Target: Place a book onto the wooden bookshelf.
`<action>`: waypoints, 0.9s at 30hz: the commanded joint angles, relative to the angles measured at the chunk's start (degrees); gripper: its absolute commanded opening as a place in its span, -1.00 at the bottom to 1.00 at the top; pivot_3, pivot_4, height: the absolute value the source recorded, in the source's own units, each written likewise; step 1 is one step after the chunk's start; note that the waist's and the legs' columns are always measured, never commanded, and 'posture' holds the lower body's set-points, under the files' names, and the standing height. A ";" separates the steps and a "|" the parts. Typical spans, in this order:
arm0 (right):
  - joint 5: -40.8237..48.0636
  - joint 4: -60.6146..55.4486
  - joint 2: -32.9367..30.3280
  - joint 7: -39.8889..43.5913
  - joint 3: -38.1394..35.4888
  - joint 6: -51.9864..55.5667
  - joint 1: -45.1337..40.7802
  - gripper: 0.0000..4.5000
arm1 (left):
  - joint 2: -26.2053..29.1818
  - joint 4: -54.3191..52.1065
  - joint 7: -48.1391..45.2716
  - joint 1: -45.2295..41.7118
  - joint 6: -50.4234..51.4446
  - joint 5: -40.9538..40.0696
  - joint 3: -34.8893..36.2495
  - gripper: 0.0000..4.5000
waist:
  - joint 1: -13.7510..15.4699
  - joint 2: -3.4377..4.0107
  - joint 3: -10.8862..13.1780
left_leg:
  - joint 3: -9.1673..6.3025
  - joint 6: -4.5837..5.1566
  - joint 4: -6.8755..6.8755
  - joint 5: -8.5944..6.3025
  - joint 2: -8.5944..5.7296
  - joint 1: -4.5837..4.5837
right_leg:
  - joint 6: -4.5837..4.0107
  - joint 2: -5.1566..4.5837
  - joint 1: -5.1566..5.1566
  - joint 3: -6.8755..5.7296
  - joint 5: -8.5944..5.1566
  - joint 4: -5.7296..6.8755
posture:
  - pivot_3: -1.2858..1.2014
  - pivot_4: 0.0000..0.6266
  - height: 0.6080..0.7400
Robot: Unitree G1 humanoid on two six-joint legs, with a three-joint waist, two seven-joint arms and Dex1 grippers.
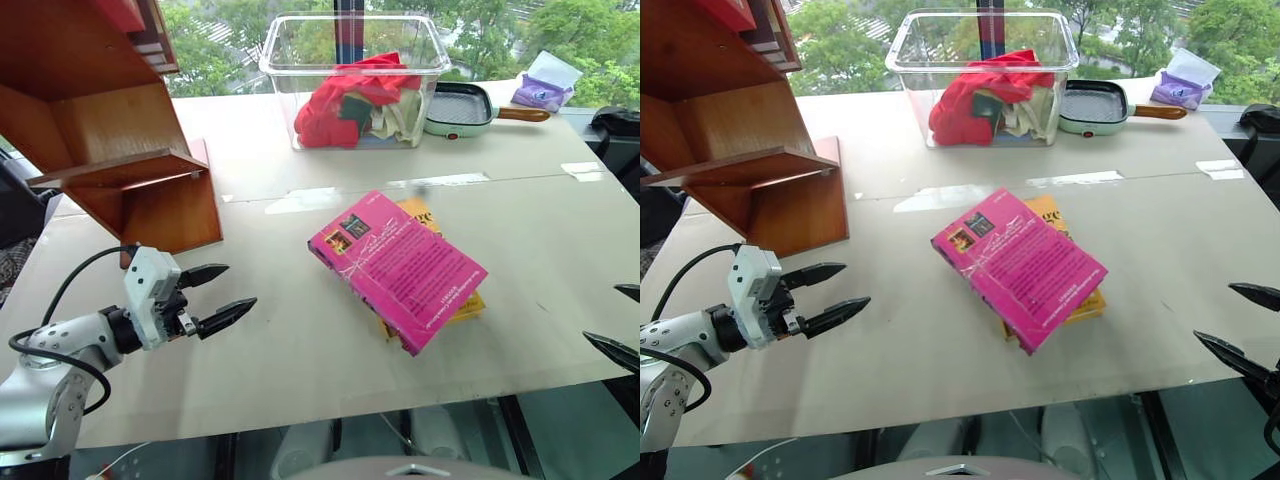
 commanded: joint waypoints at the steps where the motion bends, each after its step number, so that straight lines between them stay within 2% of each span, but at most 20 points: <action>1: 1.50 -1.83 1.31 -2.72 0.63 -0.87 -3.09 0.98 | 0.17 -0.69 0.60 -3.62 -1.61 0.15 -1.14 1.00 | 0.11 -0.02 0.00 | 0.00 0.00 0.00 0.00 0.00 0.00 | 0.00 0.00 0.00 0.00 0.00 0.00 | 0.03 -0.52 1.00; 6: 5.00 -6.03 4.40 -8.85 6.81 0.90 -11.17 0.98 | -2.02 -2.50 3.28 -12.47 -1.03 -0.12 -6.93 1.00 | 0.20 0.04 0.00 | -0.10 -0.01 0.05 0.01 -0.03 -0.05 | 0.02 -0.10 0.00 -0.09 0.03 0.04 | 0.03 -0.52 1.00; 9: 6.46 -7.91 4.02 -9.18 9.65 2.00 -13.49 0.98 | -2.13 -3.51 3.98 -14.98 1.18 -1.39 -8.54 1.00 | 0.02 0.06 0.02 | -0.13 -0.22 0.04 0.13 -0.05 -0.08 | 0.01 -0.07 -0.04 -0.11 0.03 0.03 | 0.03 -0.52 1.00; 11: 8.05 -9.72 3.65 -7.49 11.34 1.48 -14.44 0.98 | -2.10 -4.75 5.11 -16.38 6.12 -5.61 -8.70 1.00 | -0.08 0.07 0.03 | -0.14 -0.23 0.02 0.13 -0.05 -0.09 | 0.01 -0.07 -0.07 -0.11 0.03 0.04 | 0.03 -0.52 1.00; 15: 12.13 -13.08 2.35 -4.70 12.48 2.65 -14.59 0.98 | 0.09 -5.84 11.48 -17.16 26.12 -23.16 -5.60 1.00 | -0.10 0.09 0.05 | -0.27 -0.21 -0.04 0.12 -0.02 -0.20 | 0.01 -0.08 -0.21 -0.12 0.02 0.04 | 0.03 -0.52 1.00; 19: 14.38 -15.52 1.81 -3.03 11.60 2.50 -12.91 0.98 | 0.41 -2.61 21.50 -16.98 38.91 -39.99 -2.98 1.00 | -0.06 0.07 0.09 | -0.50 -0.16 -0.04 0.09 -0.04 -0.20 | 0.02 -0.07 -0.21 -0.16 0.02 0.05 | 0.03 -0.52 1.00; 22: 15.09 -16.67 2.13 -2.60 10.80 2.17 -11.14 0.98 | 0.13 0.85 32.99 -15.88 43.94 -51.33 -4.30 1.00 | 0.03 0.07 0.09 | -0.58 -0.02 -0.01 0.01 -0.04 -0.17 | 0.02 -0.08 -0.19 -0.17 0.02 0.10 | 0.03 -0.52 1.00; 27: 15.28 -18.10 3.89 -3.15 7.41 1.41 -6.31 0.98 | -1.65 4.36 53.97 -14.98 38.02 -72.66 -11.13 1.00 | 0.22 0.06 0.08 | -0.62 -0.21 -0.01 0.11 -0.04 -0.17 | 0.01 -0.10 -0.19 -0.15 0.02 0.12 | 0.03 -0.52 1.00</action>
